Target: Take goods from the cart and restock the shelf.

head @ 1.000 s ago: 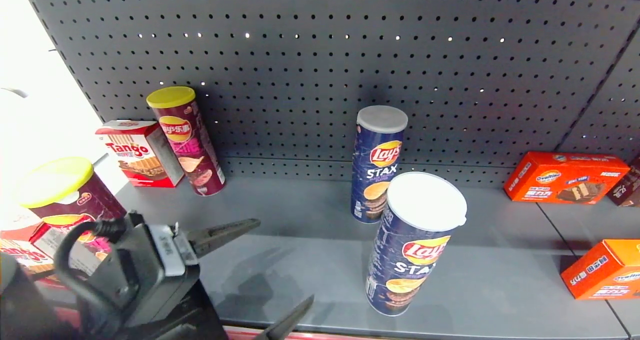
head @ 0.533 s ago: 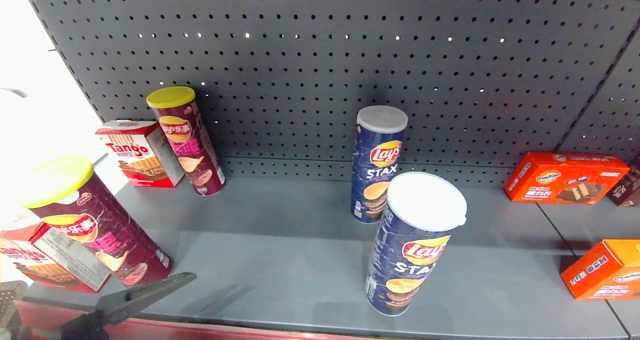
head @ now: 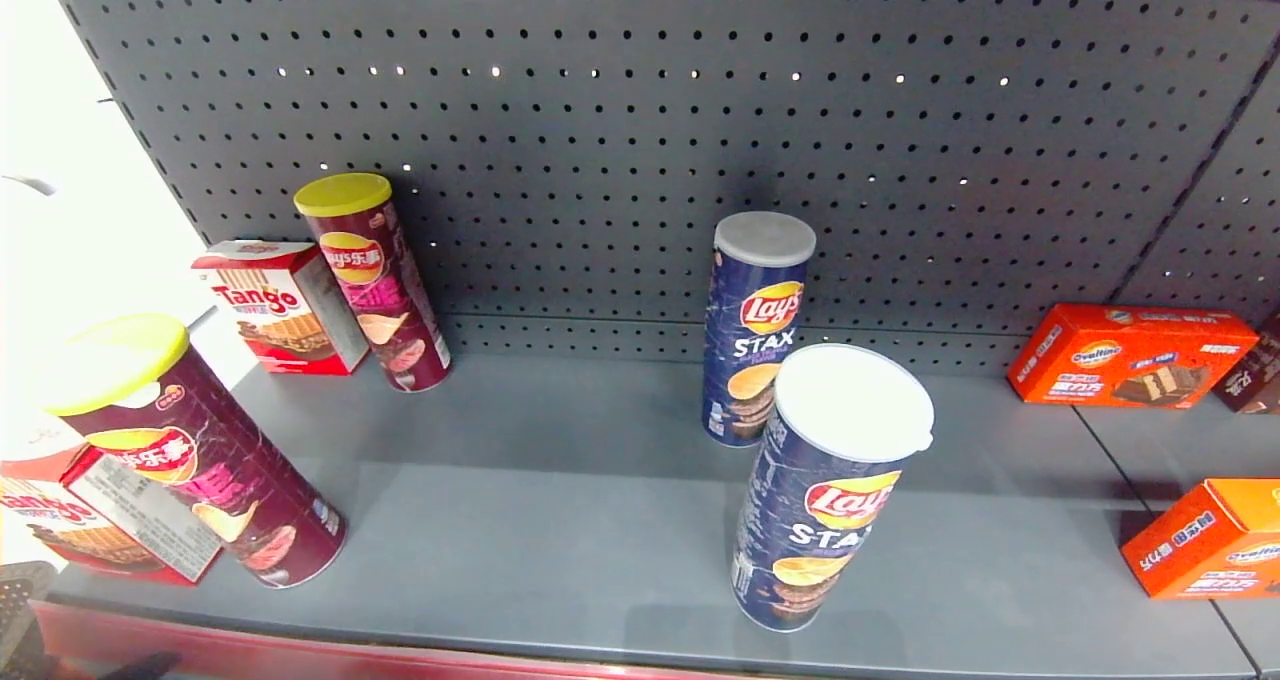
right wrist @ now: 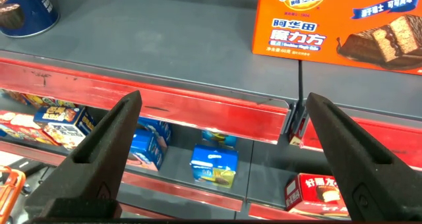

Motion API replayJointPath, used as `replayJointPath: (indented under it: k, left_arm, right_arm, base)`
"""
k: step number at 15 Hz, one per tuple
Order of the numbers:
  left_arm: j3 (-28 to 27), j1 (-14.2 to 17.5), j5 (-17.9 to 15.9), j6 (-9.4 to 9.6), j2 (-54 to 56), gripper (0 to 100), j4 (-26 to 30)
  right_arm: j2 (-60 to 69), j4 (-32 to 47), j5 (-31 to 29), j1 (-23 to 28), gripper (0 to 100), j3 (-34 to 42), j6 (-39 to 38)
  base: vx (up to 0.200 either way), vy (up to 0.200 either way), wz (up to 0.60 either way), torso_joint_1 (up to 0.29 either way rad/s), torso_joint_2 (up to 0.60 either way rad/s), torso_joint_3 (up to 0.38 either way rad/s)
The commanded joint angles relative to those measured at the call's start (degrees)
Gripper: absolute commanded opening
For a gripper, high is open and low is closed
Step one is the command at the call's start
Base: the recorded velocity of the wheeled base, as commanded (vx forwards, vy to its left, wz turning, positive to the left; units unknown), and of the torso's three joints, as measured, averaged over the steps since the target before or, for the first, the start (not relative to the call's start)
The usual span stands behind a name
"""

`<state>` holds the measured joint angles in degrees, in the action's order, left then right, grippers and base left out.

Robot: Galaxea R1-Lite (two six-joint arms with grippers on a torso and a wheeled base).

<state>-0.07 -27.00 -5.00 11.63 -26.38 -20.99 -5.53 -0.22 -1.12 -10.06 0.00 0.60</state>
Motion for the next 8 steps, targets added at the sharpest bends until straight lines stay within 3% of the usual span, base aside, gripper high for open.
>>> replayJointPath:
  k: [1,2,4,5,6,8]
  left_arm:
    - [0.07,16.98,-5.55,-0.03,15.04,100,8.69]
    - [0.07,22.52,-8.98,-0.29,20.4,100,14.84]
    - [0.07,27.27,-12.76,-1.79,22.6,100,16.86]
    - [0.07,28.41,-12.67,-3.28,23.92,100,16.86]
    - [0.07,27.62,-12.58,-4.51,24.97,100,16.86]
    - [0.07,27.27,-12.58,-4.95,25.85,100,16.86]
  right_arm:
    - [-0.09,-0.04,-0.02,-0.05,100,0.0,0.02]
    - [-0.09,-0.04,-0.02,-0.05,100,0.0,0.02]
    - [-0.09,-0.04,-0.02,-0.05,100,0.0,0.02]
    - [0.0,-0.04,-0.02,-0.05,100,0.0,0.02]
    - [-0.09,-0.04,-0.02,-0.05,100,0.0,0.02]
    - [-0.09,-0.04,-0.02,-0.05,100,0.0,0.02]
  base:
    - [0.0,0.0,0.0,0.0,0.0,0.0]
    - [0.0,0.0,0.0,0.0,0.0,0.0]
    - [0.0,0.0,0.0,0.0,0.0,0.0]
    - [0.0,0.0,0.0,0.0,0.0,0.0]
    - [0.0,0.0,0.0,0.0,0.0,0.0]
    - [0.0,0.0,0.0,0.0,0.0,0.0]
